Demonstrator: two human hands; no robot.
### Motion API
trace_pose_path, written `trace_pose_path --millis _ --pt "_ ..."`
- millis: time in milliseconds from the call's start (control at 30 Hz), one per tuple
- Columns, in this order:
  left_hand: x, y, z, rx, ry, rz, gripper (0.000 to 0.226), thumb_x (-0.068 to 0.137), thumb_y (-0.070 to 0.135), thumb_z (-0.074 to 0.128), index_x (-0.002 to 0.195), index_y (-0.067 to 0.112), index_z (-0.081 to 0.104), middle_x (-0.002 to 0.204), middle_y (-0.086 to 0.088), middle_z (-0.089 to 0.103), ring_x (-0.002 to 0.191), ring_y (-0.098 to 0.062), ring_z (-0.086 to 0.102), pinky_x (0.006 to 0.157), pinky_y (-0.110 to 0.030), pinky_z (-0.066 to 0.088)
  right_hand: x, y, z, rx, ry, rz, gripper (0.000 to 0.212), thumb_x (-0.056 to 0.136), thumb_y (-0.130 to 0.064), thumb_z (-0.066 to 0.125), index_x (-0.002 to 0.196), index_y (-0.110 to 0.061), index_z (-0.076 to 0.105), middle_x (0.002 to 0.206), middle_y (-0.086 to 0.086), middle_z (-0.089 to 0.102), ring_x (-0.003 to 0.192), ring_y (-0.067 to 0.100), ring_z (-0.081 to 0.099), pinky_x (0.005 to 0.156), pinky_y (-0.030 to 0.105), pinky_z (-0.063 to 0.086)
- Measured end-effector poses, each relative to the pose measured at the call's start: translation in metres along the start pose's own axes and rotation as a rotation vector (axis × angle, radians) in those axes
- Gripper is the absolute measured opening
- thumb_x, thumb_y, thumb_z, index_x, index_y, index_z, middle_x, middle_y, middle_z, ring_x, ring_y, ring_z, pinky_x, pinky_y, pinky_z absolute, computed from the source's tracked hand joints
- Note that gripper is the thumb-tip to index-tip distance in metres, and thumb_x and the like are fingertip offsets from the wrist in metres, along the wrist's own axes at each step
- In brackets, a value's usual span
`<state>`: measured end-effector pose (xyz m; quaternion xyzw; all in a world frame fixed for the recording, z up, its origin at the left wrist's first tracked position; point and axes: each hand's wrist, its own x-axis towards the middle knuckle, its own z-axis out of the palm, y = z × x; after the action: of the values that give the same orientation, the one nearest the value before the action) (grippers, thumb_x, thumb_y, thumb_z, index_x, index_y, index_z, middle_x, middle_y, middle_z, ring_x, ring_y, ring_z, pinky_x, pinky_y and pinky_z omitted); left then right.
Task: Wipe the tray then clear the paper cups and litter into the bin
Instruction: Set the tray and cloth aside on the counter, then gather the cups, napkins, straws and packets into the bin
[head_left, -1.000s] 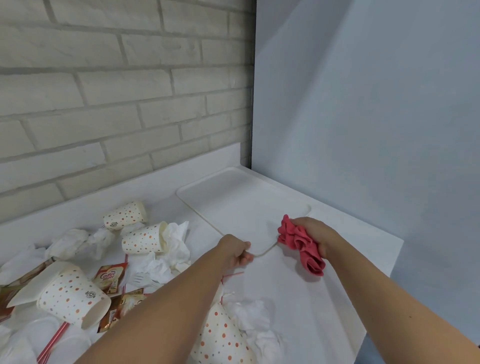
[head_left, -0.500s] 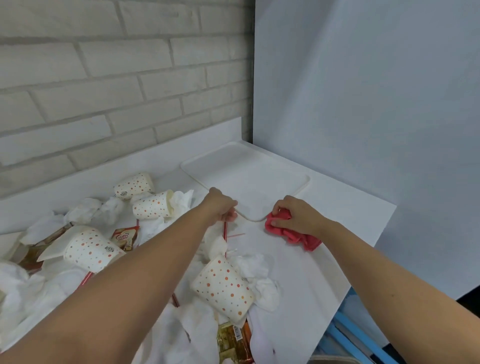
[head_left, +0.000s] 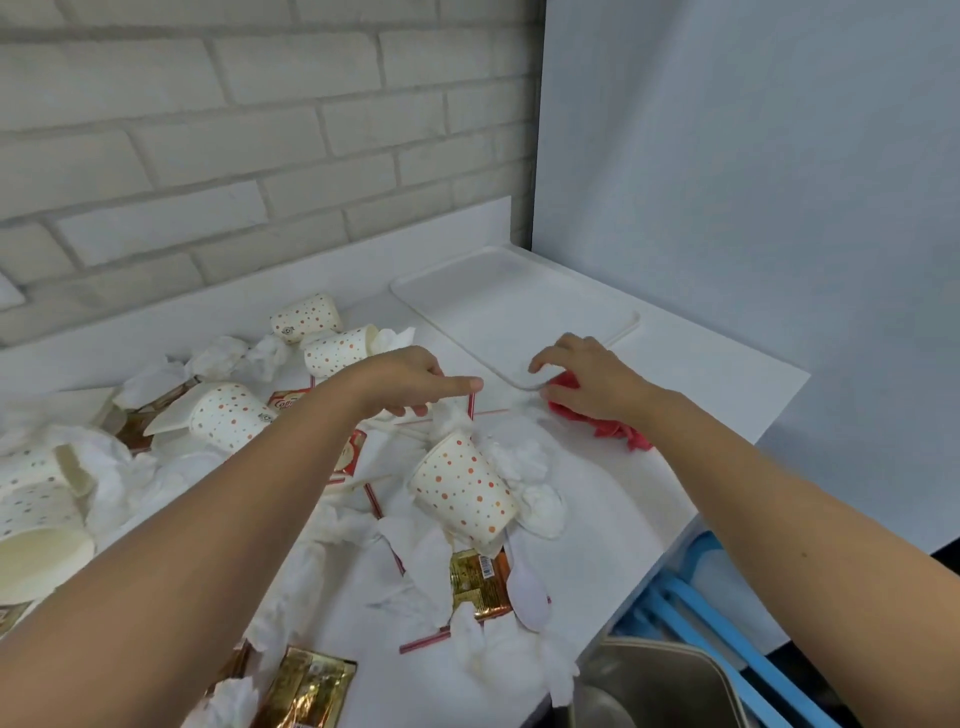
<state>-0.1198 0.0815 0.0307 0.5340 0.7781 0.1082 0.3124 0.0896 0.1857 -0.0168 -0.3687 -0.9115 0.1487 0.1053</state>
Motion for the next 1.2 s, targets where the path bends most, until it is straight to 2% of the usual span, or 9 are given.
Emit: trace_pose_path --millis 133,333,433,533,600,767,933,1067,1200 --pt "-0.028 0.007 0.006 0.201 -0.122 -0.053 0.066 0.075 0.066 0.058 0.112 0.011 0.059 0.097 -0.001 0.063 0.082 -0.014 0.056 0.064 -0.022 0.044 -0.012 -0.031 -0.013 0.131 -0.301 -0.043 0.035 0.084 -0.024 0.068 0.118 -0.031 0.059 0.113 -0.001 0.050 0.095 0.013 0.051 0.090 0.027 0.044" --pt "-0.042 -0.006 0.022 0.207 -0.165 -0.006 0.046 0.078 0.046 0.069 0.099 0.005 0.065 0.089 -0.004 0.061 0.078 -0.014 0.053 0.060 -0.020 0.040 -0.030 -0.058 0.005 -0.198 -0.605 0.017 0.088 0.071 -0.033 0.079 0.141 -0.040 0.026 0.124 -0.002 0.038 0.112 0.019 0.044 0.092 0.032 0.042" --pt "-0.055 -0.013 0.025 0.147 -0.100 0.043 0.035 0.081 0.033 0.070 0.099 0.003 0.065 0.088 -0.004 0.060 0.076 -0.016 0.051 0.057 -0.020 0.036 -0.046 -0.063 0.021 -0.181 -0.540 0.073 0.085 0.074 -0.024 0.077 0.142 -0.033 0.026 0.129 0.002 0.040 0.102 0.019 0.044 0.083 0.032 0.044" --pt "-0.074 -0.021 0.018 0.107 -0.010 0.077 0.022 0.084 0.027 0.067 0.076 0.009 0.060 0.069 -0.001 0.052 0.061 -0.014 0.044 0.052 -0.021 0.030 -0.058 -0.069 0.028 -0.073 -0.435 0.122 0.065 0.083 -0.012 0.067 0.138 -0.023 0.035 0.129 0.008 0.047 0.092 0.019 0.048 0.070 0.025 0.046" --pt "-0.085 -0.028 0.012 0.063 0.078 0.102 0.023 0.085 0.025 0.067 0.084 0.002 0.065 0.078 -0.009 0.058 0.068 -0.018 0.048 0.056 -0.024 0.031 -0.063 -0.074 0.031 -0.076 -0.349 0.134 0.050 0.088 -0.008 0.057 0.135 -0.016 0.041 0.127 0.012 0.050 0.093 0.022 0.050 0.063 0.021 0.038" --pt "-0.109 -0.037 0.008 -0.008 0.379 0.211 0.020 0.087 0.017 0.062 0.091 -0.003 0.065 0.094 -0.020 0.064 0.075 -0.022 0.050 0.067 -0.029 0.037 -0.073 -0.083 0.028 -0.008 0.029 0.216 0.029 0.088 -0.007 0.055 0.117 -0.003 0.057 0.118 0.014 0.060 0.108 0.028 0.056 0.073 0.028 0.040" --pt "-0.134 -0.030 0.018 -0.002 0.560 0.278 0.029 0.090 0.014 0.057 0.062 0.010 0.052 0.065 -0.006 0.049 0.069 -0.024 0.044 0.055 -0.027 0.029 -0.091 -0.101 0.004 0.113 0.246 0.292 0.029 0.088 -0.007 0.059 0.116 -0.002 0.062 0.115 0.014 0.063 0.103 0.029 0.060 0.086 0.031 0.049" --pt "-0.149 -0.016 0.031 -0.002 0.645 0.376 0.019 0.091 0.012 0.056 0.086 -0.002 0.068 0.090 -0.017 0.059 0.089 -0.031 0.052 0.071 -0.028 0.033 -0.110 -0.105 -0.011 0.110 0.272 0.351 0.021 0.086 -0.005 0.059 0.106 -0.001 0.064 0.105 0.014 0.061 0.083 0.028 0.060 0.071 0.032 0.051" --pt "-0.165 0.004 0.053 -0.009 0.629 0.485 0.020 0.091 0.009 0.054 0.099 -0.001 0.069 0.102 -0.016 0.062 0.097 -0.031 0.055 0.083 -0.034 0.044 -0.134 -0.098 -0.025 0.086 0.099 0.500 0.025 0.076 0.000 0.061 0.101 0.000 0.063 0.092 0.009 0.057 0.056 0.026 0.064 0.058 0.029 0.050"
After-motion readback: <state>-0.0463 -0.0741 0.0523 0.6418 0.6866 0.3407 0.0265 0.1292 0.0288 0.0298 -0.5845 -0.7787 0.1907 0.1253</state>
